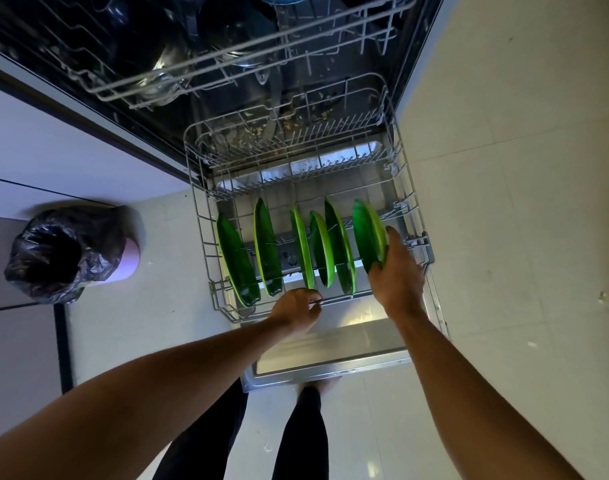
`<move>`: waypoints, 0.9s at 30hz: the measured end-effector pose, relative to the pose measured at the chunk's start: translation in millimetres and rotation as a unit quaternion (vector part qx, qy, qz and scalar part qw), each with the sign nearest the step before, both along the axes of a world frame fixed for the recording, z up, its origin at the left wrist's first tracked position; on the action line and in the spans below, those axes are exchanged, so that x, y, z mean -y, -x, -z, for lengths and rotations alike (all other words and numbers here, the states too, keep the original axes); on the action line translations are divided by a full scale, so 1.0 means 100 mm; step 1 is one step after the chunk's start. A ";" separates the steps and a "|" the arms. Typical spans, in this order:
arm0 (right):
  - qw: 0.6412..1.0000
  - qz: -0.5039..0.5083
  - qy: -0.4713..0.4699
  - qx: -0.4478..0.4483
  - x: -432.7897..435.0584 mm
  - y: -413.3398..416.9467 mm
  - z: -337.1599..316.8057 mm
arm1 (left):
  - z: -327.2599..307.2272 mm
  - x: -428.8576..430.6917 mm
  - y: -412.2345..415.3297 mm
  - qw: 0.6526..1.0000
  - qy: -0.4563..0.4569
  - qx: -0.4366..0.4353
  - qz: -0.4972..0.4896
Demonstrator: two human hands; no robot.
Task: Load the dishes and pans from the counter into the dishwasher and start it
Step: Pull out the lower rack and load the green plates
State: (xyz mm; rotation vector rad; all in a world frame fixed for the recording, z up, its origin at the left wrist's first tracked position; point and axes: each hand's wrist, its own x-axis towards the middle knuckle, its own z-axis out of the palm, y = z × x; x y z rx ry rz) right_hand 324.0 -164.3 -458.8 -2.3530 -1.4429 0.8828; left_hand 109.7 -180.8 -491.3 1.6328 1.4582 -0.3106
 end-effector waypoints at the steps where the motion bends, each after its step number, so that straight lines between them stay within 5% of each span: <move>1: 1.000 -0.027 0.006 0.004 0.01 0.06 0.04 | 0.01 -0.01 0.00 1.000 0.005 -0.001 -0.006; 17: 0.988 -0.111 0.107 -0.001 -0.43 0.16 0.50 | 0.09 -0.15 0.09 0.999 0.044 0.015 -0.001; 27: 0.984 -0.026 0.165 -0.065 -0.43 0.09 0.45 | 0.07 -0.16 0.09 0.998 0.056 0.024 0.006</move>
